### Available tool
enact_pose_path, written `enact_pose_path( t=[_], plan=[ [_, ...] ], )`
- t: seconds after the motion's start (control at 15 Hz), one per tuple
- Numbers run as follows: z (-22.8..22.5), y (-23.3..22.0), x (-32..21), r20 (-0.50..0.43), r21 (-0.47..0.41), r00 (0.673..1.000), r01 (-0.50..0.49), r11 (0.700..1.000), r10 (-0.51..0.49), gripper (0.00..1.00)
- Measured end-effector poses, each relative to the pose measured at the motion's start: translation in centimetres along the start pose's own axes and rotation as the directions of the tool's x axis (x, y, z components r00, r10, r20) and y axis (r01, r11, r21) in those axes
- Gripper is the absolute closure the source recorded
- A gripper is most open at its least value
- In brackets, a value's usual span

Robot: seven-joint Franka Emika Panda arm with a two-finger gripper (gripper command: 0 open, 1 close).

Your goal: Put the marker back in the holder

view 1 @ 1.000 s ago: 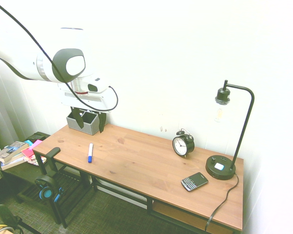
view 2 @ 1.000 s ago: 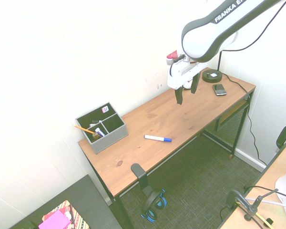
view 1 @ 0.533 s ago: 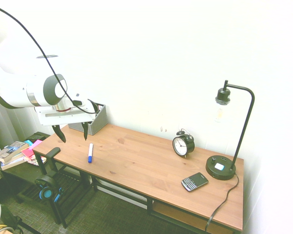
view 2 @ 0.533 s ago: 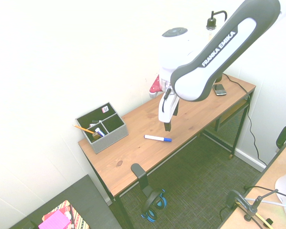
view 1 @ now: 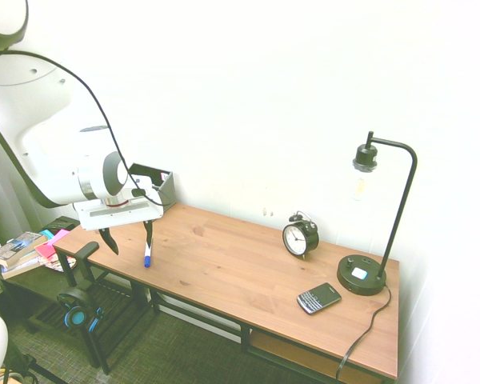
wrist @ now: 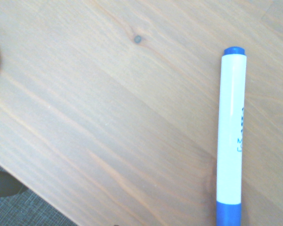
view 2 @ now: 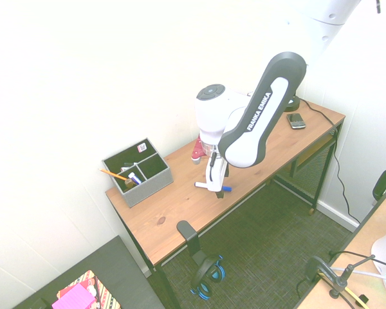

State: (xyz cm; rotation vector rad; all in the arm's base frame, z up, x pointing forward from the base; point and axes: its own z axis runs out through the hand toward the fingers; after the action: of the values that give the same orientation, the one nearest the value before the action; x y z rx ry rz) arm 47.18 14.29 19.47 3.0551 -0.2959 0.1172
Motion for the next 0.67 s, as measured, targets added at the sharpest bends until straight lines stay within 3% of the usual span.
enact_pose_path(
  t=[0.67],
  plan=[
    [3.4, -0.7, 1.9, 0.013, -0.009, 1.0, -0.021, 1.0, 0.021, 1.0]
  ],
)
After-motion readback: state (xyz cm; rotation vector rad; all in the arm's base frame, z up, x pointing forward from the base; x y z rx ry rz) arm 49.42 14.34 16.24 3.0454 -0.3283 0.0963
